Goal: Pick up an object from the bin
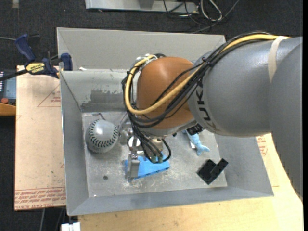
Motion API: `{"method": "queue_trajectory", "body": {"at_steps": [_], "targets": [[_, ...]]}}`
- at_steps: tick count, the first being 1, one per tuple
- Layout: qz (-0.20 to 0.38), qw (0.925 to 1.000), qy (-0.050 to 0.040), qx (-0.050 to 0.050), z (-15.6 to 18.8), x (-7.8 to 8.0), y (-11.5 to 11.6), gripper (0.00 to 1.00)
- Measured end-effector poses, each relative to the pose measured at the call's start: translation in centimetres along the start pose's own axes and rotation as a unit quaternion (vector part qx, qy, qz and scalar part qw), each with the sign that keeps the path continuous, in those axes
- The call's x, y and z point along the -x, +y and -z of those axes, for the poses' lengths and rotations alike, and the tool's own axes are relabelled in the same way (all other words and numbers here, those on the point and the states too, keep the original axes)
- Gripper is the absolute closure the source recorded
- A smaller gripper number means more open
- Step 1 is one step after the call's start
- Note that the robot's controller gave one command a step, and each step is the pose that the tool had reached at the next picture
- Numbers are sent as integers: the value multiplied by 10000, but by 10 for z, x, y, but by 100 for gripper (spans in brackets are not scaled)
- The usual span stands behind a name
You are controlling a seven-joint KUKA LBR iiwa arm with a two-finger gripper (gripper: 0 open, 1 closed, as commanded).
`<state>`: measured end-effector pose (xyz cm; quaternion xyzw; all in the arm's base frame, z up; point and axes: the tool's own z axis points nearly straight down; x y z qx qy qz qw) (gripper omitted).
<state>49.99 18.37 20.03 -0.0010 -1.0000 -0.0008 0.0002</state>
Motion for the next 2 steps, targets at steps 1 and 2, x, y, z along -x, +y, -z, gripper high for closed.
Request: {"method": "queue_trajectory", "body": {"at_steps": [1,2], "targets": [[0,10000,0,0,0,0,0,0],[410,9991,-47,30,86,0,53,0]]}}
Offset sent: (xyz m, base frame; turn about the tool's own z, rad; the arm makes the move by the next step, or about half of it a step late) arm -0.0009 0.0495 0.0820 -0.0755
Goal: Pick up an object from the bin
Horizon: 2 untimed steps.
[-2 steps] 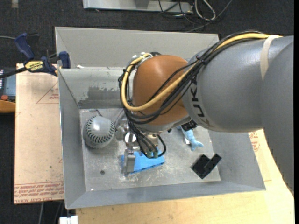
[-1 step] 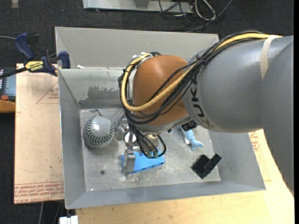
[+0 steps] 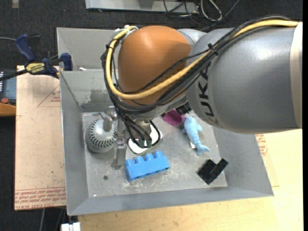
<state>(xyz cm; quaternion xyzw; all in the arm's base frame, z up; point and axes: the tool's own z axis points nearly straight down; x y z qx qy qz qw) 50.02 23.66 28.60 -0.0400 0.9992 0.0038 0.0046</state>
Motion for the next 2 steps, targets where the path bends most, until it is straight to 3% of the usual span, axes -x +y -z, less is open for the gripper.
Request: {"method": "queue_trajectory", "body": {"at_steps": [1,2], "targets": [[-1114,9937,88,-55,-82,3,-67,0],[364,9993,-28,3,-45,93,-13,0]]}}
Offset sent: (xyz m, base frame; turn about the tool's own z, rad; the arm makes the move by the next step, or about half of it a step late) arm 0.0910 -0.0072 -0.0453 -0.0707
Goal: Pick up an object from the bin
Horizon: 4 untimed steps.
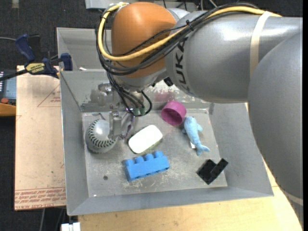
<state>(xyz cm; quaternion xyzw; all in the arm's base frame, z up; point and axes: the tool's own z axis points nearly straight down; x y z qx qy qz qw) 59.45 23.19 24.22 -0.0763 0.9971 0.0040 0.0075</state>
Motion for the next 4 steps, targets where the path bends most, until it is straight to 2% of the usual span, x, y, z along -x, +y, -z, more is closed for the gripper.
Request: {"method": "queue_trajectory", "body": {"at_steps": [1,2,3,4], "targets": [[-1680,9856,183,-88,-48,-39,-49,0],[629,9980,35,-17,-55,-15,-15,0],[-972,9952,130,-64,-80,-12,-41,0],[505,9987,64,-27,-105,-67,-22,0]]}}
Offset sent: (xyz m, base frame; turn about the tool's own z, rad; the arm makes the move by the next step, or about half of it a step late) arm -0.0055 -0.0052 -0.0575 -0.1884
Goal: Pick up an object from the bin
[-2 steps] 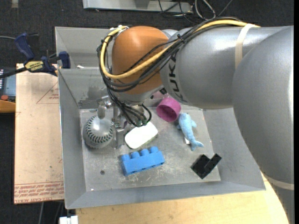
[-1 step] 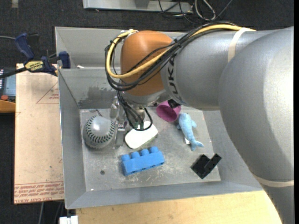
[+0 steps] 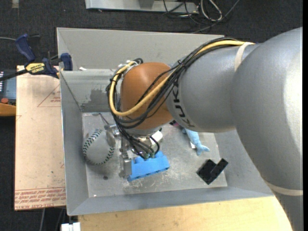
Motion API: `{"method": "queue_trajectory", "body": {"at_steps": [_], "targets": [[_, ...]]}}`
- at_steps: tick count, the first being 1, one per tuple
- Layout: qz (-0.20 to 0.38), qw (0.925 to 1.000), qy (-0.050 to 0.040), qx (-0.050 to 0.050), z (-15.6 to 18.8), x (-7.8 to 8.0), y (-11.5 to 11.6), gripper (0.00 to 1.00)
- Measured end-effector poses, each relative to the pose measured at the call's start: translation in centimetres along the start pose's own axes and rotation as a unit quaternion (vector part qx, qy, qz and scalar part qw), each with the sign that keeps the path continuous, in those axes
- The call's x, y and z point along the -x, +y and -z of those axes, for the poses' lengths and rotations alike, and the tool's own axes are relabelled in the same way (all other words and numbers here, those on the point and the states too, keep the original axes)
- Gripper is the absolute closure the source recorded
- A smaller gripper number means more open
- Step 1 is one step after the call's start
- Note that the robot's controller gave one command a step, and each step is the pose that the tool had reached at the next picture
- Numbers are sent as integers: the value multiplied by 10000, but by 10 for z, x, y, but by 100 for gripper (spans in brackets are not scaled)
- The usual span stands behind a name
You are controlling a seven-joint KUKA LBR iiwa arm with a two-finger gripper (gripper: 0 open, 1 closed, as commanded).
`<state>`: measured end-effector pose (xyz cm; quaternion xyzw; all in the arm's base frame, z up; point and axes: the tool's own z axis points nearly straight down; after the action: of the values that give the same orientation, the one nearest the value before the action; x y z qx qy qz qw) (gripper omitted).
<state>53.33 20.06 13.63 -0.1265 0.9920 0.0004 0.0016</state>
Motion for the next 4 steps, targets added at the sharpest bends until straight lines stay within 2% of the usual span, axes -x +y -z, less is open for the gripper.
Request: {"method": "queue_trajectory", "body": {"at_steps": [1,2,3,4], "targets": [[-442,9990,-24,-8,-17,8,-15,0],[-1187,9929,-10,-12,-18,0,-13,0],[-1165,9932,-35,-9,-27,12,-5,0],[-725,9973,-99,-24,-44,30,-8,0]]}}
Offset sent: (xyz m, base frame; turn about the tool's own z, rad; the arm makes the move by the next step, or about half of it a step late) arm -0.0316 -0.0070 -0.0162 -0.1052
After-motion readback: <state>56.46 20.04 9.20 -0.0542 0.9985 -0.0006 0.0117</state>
